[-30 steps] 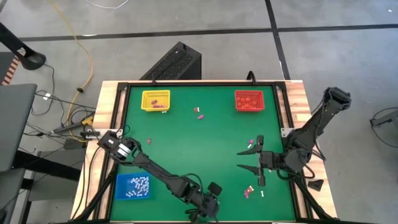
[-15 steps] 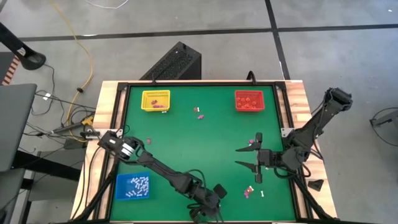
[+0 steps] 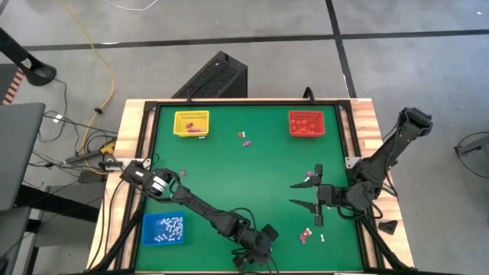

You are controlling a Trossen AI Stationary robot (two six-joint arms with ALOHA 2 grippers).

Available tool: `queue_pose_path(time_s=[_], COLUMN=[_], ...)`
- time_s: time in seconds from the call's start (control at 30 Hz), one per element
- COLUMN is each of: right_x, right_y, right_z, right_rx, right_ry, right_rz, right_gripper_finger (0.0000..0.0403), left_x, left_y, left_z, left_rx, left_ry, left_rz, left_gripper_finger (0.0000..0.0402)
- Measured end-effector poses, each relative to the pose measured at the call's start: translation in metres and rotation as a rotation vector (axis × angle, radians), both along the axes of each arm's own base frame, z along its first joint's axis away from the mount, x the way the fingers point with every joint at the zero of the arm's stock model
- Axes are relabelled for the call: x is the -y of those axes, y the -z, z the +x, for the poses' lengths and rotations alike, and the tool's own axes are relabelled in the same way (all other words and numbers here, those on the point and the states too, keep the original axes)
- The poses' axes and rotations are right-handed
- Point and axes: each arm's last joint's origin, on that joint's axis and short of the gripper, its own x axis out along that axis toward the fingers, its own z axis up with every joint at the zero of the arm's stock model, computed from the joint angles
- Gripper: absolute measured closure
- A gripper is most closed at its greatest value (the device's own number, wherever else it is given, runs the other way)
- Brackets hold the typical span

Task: Sort Halloween decoration
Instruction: Put the white bone toy into the blue bin

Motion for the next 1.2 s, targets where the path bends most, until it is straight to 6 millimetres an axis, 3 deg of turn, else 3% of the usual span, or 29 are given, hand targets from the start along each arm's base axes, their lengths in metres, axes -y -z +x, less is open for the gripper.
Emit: queue_pose_path(time_s=[0.5, 0.77, 1.2], right_x=[-0.001, -0.001, -0.001], right_y=[0.000, 0.000, 0.000], right_z=[-0.001, -0.001, -0.001], right_rx=[0.002, 0.002, 0.001], right_ry=[-0.006, -0.007, -0.006], right_rz=[0.017, 0.017, 0.014], right_gripper_finger=[0.0182, 0.0182, 0.0182], left_x=[-0.009, -0.010, -0.009], left_y=[0.006, -0.011, -0.020], left_z=[-0.005, -0.005, -0.003], left_rx=[-0.145, -0.214, -0.167], left_ry=[-0.064, -0.098, -0.080], left_rz=[0.021, 0.064, 0.056], left_gripper_finger=[0.0285, 0.0285, 0.0285])
